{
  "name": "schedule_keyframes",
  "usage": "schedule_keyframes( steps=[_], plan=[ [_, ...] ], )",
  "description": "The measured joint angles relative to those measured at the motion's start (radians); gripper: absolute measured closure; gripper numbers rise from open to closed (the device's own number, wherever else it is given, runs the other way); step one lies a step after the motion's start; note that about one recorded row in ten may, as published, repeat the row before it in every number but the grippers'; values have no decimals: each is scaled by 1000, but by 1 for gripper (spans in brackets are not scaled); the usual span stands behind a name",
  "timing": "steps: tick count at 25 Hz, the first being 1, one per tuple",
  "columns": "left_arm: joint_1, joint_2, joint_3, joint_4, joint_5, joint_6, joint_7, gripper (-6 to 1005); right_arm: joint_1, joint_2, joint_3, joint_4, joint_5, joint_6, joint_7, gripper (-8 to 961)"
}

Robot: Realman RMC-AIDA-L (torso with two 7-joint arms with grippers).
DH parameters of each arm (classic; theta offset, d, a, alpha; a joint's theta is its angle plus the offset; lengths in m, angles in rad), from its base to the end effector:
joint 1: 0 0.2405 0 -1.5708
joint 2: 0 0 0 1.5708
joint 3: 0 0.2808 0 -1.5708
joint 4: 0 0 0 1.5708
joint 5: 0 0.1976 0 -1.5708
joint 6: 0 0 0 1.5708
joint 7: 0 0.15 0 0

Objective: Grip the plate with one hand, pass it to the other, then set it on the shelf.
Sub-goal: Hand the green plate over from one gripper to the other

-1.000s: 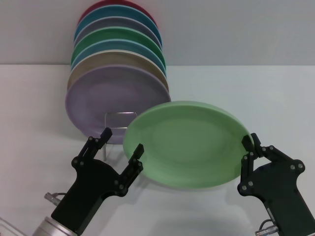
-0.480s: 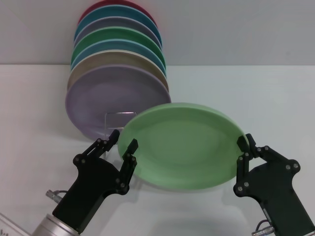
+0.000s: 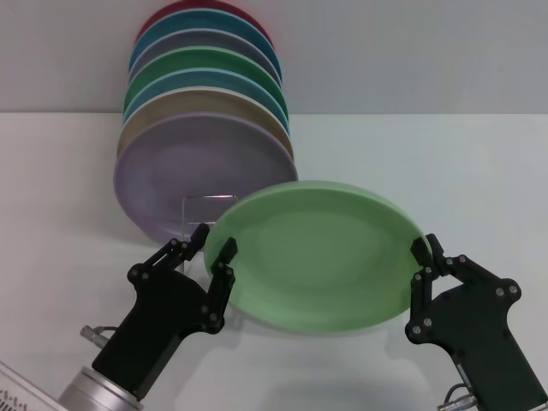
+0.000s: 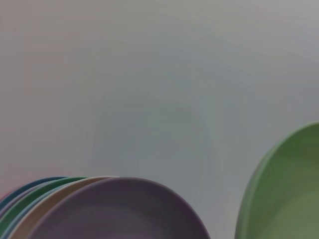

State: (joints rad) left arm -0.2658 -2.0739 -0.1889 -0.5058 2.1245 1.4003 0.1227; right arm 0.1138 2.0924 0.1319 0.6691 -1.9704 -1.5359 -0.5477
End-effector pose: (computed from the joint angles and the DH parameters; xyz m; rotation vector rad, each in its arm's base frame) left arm -0.2599 0.2330 -0.1016 -1.9408 -0.3123 -0.9649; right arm 0.2545 0.1896 -0.0924 -1.6893 0.1922 0.7858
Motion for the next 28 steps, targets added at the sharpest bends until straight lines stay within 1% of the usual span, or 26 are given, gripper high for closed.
schedule_keyframes(
  steps=[4, 9, 15, 25, 28],
  plan=[
    [2, 1, -9, 0, 0, 0, 0, 660, -1, 0, 0, 0, 0, -2, 0, 931],
    [5, 1, -11, 1, 6, 2, 6, 822, -2, 0, 0, -2, -1, -6, 0, 934],
    [5, 0, -3, 1, 8, 9, 7, 881, -2, -1, 0, -2, -1, -5, 0, 935],
    [2, 0, -3, 1, 8, 12, 2, 907, 1, -4, -11, -3, 0, -4, 0, 934],
    [2, -1, -5, 1, 9, 12, 3, 946, 2, -6, -12, -4, 0, -4, 0, 934]
  ],
)
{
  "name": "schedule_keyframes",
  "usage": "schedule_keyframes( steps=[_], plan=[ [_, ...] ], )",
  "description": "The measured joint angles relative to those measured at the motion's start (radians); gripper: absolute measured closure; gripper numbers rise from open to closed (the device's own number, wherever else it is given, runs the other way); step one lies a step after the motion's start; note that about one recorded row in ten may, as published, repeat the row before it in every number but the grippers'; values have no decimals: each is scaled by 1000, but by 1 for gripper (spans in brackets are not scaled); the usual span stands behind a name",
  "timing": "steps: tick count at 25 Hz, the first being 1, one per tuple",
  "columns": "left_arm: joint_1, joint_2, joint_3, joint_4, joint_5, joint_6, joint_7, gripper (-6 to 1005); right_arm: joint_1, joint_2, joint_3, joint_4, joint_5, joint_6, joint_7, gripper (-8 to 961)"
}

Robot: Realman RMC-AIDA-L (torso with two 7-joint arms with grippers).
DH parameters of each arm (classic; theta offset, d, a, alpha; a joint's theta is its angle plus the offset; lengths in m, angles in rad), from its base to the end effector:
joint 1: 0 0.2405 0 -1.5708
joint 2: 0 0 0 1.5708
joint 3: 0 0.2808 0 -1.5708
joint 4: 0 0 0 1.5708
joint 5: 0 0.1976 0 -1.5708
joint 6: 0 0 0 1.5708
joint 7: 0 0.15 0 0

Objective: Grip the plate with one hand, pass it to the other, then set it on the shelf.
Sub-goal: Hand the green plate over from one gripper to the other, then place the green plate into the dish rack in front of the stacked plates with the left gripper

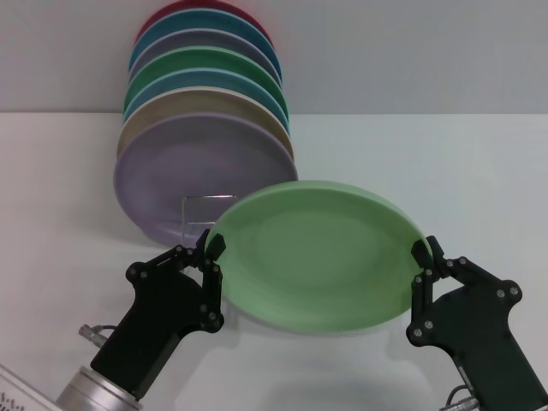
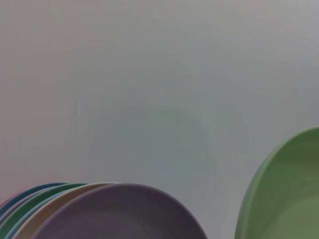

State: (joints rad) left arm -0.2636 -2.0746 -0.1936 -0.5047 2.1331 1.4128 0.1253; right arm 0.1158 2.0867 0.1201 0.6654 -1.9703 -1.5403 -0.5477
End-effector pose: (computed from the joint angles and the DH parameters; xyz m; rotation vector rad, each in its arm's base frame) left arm -0.2587 0.2323 -0.1003 -1.9343 -0.3003 -0.9748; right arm 0.2558 0.1884 -0.0917 -1.6997 0.1810 0.7851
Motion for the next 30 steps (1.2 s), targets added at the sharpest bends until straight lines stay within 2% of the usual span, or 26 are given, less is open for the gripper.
schedule_keyframes(
  steps=[12, 18, 22, 25, 30],
  plan=[
    [17, -4, -5, 0, -2, 24, 8, 959, 13, -6, -5, -1, -26, -5, 9, 899],
    [24, -4, -28, 0, -6, 32, 8, 959, 15, -8, -30, -15, -30, -59, 41, 775],
    [42, 1, -68, 0, -8, 87, 8, 959, 9, -8, -72, -49, -30, -157, 104, 692],
    [56, 5, -106, 8, -8, 123, 1, 959, 4, -8, -95, -84, -30, -204, 149, 588],
    [69, 9, -127, 23, -8, 207, -21, 959, 2, -6, -109, -122, -27, -213, 166, 588]
  ],
)
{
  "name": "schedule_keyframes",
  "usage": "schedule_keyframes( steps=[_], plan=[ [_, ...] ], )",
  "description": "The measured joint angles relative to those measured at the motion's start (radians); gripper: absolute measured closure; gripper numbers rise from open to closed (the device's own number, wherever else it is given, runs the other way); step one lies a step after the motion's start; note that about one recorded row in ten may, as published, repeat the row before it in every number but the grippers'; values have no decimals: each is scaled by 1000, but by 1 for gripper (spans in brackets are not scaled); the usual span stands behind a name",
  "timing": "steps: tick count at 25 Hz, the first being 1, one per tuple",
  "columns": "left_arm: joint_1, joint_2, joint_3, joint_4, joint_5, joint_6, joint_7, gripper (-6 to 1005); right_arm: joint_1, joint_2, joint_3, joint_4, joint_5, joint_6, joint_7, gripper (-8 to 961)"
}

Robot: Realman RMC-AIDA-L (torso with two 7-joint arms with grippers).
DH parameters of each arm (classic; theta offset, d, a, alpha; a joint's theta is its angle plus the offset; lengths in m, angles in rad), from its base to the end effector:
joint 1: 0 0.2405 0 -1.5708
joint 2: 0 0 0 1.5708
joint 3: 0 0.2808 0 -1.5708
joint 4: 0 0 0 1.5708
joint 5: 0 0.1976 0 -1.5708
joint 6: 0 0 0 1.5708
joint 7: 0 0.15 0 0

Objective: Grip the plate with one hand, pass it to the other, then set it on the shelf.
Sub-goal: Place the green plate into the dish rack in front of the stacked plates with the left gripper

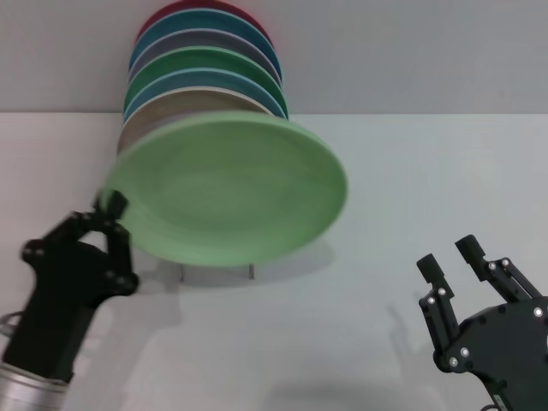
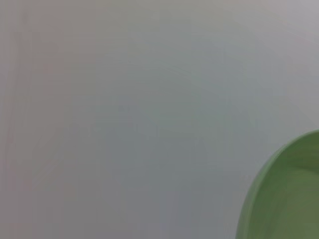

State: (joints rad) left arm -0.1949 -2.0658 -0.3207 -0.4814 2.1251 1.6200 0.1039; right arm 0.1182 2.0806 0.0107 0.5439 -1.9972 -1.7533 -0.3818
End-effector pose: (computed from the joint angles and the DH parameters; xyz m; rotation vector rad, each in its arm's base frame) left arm -0.2722 0.2277 -0.0522 -1.6524 -0.2597 -1.0562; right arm 0.2590 0.1675 -0.0735 -1.6946 0.1231 0.9864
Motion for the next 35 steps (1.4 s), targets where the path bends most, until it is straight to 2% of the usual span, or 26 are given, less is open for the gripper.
schedule_keyframes(
  steps=[2, 6, 15, 17, 22, 35],
  plan=[
    [2, 1, -25, 21, 1, 60, -30, 959, 0, 2, 4, -20, 5, 27, 1, 587],
    [-9, 1, -55, 45, 2, 77, -36, 959, 3, 2, 12, -36, 13, 63, 1, 587],
    [-109, 0, -98, 216, 4, 94, -33, 958, 14, 3, 18, -90, 80, 105, 46, 586],
    [-136, 1, -100, 273, 6, 109, -37, 958, 15, 3, 22, -96, 97, 107, 51, 586],
    [-170, 2, -91, 332, 7, 118, -39, 958, 14, 3, 49, -108, 101, 129, 51, 586],
    [-195, 3, -52, 400, 9, 107, -36, 958, 13, 2, 104, -125, 104, 139, 51, 586]
  ],
)
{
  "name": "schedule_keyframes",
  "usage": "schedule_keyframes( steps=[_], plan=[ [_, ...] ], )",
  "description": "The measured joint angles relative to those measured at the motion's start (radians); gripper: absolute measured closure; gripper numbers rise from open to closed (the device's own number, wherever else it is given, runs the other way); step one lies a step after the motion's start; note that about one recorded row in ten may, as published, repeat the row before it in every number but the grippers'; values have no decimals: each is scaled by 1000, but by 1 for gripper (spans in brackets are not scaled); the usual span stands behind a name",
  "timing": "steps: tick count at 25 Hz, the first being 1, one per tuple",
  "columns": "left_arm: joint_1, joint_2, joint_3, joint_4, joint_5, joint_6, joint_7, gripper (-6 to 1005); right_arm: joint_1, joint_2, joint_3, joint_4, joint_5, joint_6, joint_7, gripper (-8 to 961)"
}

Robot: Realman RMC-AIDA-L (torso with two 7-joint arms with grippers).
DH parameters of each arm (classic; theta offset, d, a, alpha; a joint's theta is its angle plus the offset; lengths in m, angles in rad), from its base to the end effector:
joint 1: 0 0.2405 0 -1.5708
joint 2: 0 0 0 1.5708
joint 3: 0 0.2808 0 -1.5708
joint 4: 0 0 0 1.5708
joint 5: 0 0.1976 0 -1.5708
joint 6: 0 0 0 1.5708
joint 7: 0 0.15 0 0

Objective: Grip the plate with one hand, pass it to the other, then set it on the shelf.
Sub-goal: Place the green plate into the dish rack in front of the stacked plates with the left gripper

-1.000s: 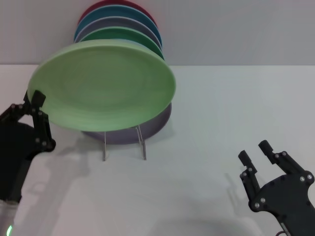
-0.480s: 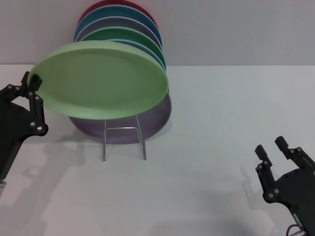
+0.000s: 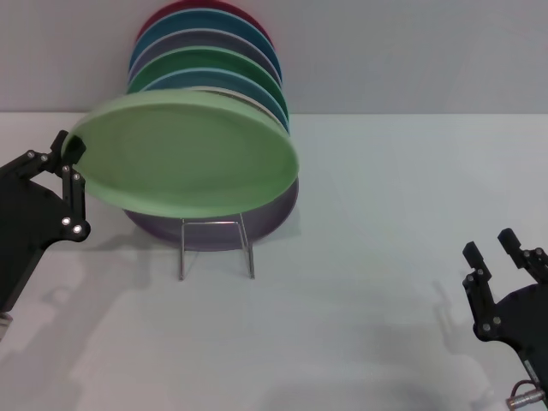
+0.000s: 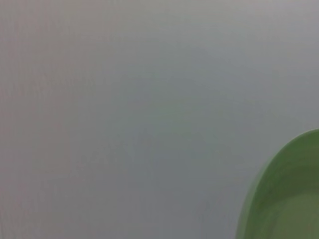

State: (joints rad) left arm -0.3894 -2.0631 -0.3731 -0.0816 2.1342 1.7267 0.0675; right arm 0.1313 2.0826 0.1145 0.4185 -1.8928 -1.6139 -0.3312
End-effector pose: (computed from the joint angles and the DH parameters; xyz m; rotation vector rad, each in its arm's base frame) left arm -0.2902 0.2819 -0.0074 -1.7035 0.1094 -0.8880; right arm 0.3062 0.1968 -0.0638 -1.6683 0.2045 0.7334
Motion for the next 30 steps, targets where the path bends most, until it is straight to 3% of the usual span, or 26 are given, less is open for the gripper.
schedule_keyframes(
  steps=[30],
  plan=[
    [-22, -8, 64, -22, -1, -256, 101, 941, 27, 1, 28, -11, 0, 19, -5, 587]
  ],
)
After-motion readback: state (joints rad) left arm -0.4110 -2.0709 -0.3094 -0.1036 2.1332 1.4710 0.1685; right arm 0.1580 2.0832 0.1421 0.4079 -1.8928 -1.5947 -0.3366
